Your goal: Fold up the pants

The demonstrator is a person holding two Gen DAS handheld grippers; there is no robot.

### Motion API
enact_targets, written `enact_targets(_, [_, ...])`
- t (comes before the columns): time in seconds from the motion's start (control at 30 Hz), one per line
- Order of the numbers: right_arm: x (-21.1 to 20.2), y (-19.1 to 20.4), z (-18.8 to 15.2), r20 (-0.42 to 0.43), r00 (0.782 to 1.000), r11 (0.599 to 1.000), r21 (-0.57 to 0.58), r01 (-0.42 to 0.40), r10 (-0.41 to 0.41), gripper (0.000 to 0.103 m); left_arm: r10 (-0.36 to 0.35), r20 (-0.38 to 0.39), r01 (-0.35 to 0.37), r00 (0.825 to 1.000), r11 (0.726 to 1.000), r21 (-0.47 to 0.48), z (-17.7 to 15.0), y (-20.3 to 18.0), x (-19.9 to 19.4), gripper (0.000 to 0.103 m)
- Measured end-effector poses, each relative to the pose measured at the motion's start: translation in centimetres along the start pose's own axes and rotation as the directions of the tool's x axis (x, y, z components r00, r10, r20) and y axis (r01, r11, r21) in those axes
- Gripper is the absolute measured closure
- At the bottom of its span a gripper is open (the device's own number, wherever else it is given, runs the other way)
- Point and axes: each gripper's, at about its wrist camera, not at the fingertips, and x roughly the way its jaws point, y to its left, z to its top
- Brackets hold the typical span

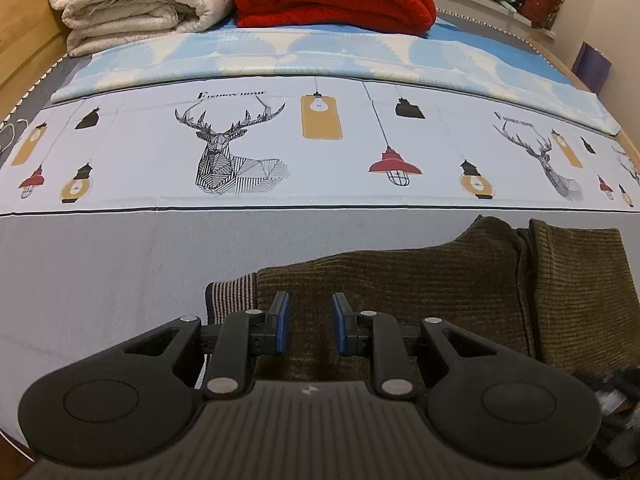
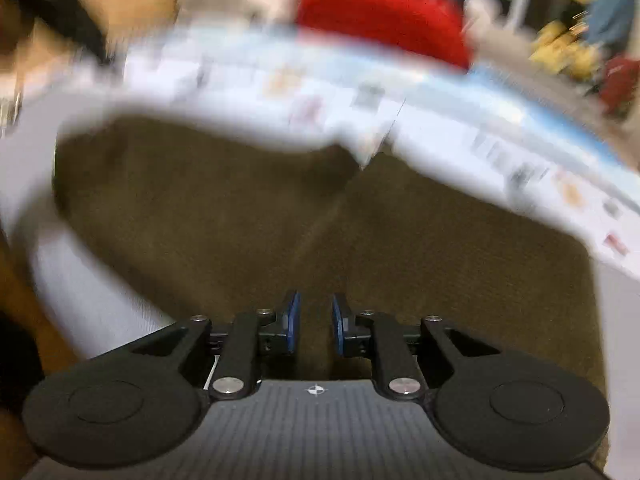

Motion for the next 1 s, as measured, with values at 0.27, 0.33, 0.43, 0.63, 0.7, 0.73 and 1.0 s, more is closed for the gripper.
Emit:
enact_targets(0.27, [-7.7, -2.9, 4.9, 0.241, 0.969, 0.993, 0.110, 0.037, -0.063, 0.074, 0.018, 0.028, -0.018, 0.999, 1.000, -0.011, -1.0, 0.2, -0.7, 0.075])
enact_targets(0.33, [-11.1, -5.1, 6.6, 0.331, 0.939, 0.986, 0.162, 0.039, -0.092, 0.061, 0.024, 0.054, -0.024, 0.998, 1.000, -0.007, -1.6, -0.1, -1.3, 0.074])
enact_targets(0.43, [-15.5, -9.3, 8.6, 0.461, 0.874, 0.969, 0.242, 0.043, -0.153, 0.049, 0.026, 0.119, -0.028, 0.993, 1.000, 0.011, -2.6, -1.0, -3.1, 0.074])
enact_targets(0.63, [-19.1, -15.0, 8.5, 0.571, 0.769, 0.939, 0.328, 0.108, -0.288, 0.047, 0.004, 0.321, -0.002, 0.947, 1.000, -0.008, -6.5, 0.0, -7.8, 0.070])
enact_targets(0.7, [-18.1, -16.3, 7.2, 0.543, 0.786, 0.928, 0.359, 0.100, -0.295, 0.051, 0.012, 0.345, 0.025, 0.938, 0.994, -0.103, -7.6, 2.2, -8.6, 0.070])
enact_targets(0.73, [-17.0, -17.0, 6.4, 0.520, 0.799, 0.919, 0.380, 0.101, -0.302, 0.054, 0.007, 0.360, 0.052, 0.933, 0.986, -0.156, -8.0, 3.4, -8.9, 0.070])
enact_targets(1.0, [-10.3, -19.0, 2.6, 0.289, 0.922, 0.873, 0.478, 0.096, -0.259, 0.075, -0.056, 0.066, 0.080, 0.996, 0.894, -0.441, -9.3, 7.9, -2.9, 0.063])
